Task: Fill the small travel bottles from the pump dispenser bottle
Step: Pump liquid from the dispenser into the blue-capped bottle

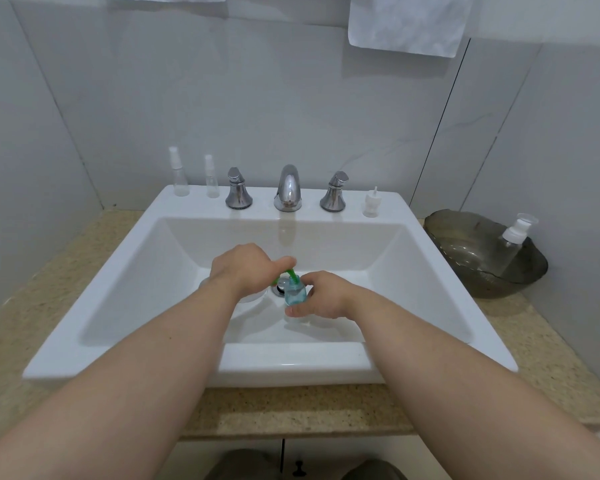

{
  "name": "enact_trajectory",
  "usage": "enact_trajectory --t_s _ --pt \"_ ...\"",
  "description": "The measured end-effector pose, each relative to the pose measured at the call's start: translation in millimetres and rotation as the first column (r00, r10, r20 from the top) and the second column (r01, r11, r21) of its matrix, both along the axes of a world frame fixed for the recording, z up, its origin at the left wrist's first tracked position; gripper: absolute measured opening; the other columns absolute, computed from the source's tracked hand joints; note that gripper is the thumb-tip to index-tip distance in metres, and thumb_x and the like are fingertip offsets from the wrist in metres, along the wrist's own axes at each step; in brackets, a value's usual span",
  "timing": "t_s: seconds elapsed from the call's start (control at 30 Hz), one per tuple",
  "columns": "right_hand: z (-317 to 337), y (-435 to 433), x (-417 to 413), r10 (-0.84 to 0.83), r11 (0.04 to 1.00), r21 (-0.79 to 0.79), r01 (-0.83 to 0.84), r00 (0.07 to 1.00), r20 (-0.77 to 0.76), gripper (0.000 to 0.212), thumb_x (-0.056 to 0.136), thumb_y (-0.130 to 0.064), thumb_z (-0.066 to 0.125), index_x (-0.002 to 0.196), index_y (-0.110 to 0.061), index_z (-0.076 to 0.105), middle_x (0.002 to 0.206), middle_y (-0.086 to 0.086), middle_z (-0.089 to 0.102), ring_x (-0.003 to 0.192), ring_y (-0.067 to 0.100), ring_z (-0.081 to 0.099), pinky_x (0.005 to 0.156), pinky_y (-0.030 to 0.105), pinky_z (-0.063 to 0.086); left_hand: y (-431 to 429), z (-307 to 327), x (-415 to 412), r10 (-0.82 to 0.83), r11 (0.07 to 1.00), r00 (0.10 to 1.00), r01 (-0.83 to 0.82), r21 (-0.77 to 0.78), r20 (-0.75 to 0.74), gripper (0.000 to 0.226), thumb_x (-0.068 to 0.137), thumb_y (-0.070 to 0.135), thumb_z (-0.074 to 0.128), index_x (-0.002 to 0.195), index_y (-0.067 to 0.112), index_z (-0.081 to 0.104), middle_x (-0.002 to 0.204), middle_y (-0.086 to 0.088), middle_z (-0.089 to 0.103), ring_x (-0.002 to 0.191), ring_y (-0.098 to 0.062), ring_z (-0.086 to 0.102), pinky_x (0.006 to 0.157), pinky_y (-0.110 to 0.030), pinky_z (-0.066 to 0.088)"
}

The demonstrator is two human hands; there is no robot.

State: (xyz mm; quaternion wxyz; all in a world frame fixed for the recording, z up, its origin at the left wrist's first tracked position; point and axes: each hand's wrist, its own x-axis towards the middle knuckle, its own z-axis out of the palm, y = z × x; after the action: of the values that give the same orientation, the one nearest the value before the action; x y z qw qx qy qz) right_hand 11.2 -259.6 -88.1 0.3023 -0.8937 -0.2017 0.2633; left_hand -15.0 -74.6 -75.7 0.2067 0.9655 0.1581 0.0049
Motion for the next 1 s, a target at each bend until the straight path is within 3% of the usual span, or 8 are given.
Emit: enact_trajectory --t_s 0.13,0.3,0.47,0.67,0.87,1.0 --pt "-1 2 2 -0.013 1.0 -0.027 0.013 1.0 0.018 0.045 0.081 -0.038 0.085 0.12 -0.026 0.066 0.09 -0.007 0.059 0.084 0.017 0.059 0.073 0.03 0.049 -1 1 -1 -0.019 1.0 1.0 0.019 0.009 -0.001 0.066 0.084 0.078 0.049 0.06 0.018 0.061 0.066 0.003 0.062 0.068 -0.02 0.06 0.062 -0.031 0.039" --pt "-1 1 2 -0.03 0.999 -0.037 0.028 0.999 -0.046 0.035 0.082 -0.028 0.084 0.109 -0.024 0.063 0.091 0.001 0.059 0.067 0.017 0.052 0.058 0.027 0.041 -2 1 -1 -0.034 0.999 0.999 0.034 0.011 -0.002 0.067 0.084 0.079 0.048 0.06 0.018 0.061 0.068 0.003 0.063 0.07 -0.019 0.062 0.061 -0.032 0.038" --pt "1 1 -1 -0.014 0.997 -0.072 0.011 0.999 -0.044 0.036 0.082 -0.027 0.083 0.111 -0.023 0.062 0.097 -0.002 0.064 0.065 0.013 0.06 0.058 0.026 0.043 -1 0 -1 -0.03 1.0 0.999 0.03 -0.001 0.012 0.067 0.085 0.078 0.049 0.059 0.018 0.061 0.068 0.003 0.064 0.07 -0.019 0.062 0.062 -0.032 0.038" --pt "3 1 -3 -0.015 0.999 -0.048 0.012 0.997 -0.072 0.036 0.084 -0.026 0.081 0.11 -0.028 0.057 0.102 -0.001 0.066 0.067 0.015 0.061 0.059 0.026 0.042 3 -1 1 -0.014 1.0 1.0 0.014 -0.002 0.02 0.067 0.084 0.077 0.05 0.077 0.016 0.077 0.078 0.002 0.071 0.076 -0.018 0.065 0.065 -0.031 0.042" --pt "3 2 -1 -0.018 1.0 0.016 0.018 0.999 -0.035 0.03 0.079 -0.033 0.085 0.101 -0.029 0.065 0.088 0.001 0.06 0.066 0.016 0.053 0.058 0.025 0.041 8 -2 1 0.016 0.999 0.999 -0.015 -0.038 0.035 0.064 0.082 0.075 0.05 0.074 0.018 0.078 0.075 0.003 0.07 0.076 -0.019 0.066 0.066 -0.031 0.044" --pt "0 2 -1 -0.018 0.997 0.077 0.017 1.0 0.003 0.029 0.079 -0.03 0.087 0.102 -0.028 0.069 0.077 -0.012 0.057 0.067 0.007 0.053 0.066 0.021 0.041 9 -1 1 0.031 0.998 0.999 -0.029 -0.054 0.043 0.064 0.082 0.074 0.051 0.074 0.017 0.078 0.072 0.003 0.069 0.074 -0.019 0.065 0.065 -0.031 0.045"
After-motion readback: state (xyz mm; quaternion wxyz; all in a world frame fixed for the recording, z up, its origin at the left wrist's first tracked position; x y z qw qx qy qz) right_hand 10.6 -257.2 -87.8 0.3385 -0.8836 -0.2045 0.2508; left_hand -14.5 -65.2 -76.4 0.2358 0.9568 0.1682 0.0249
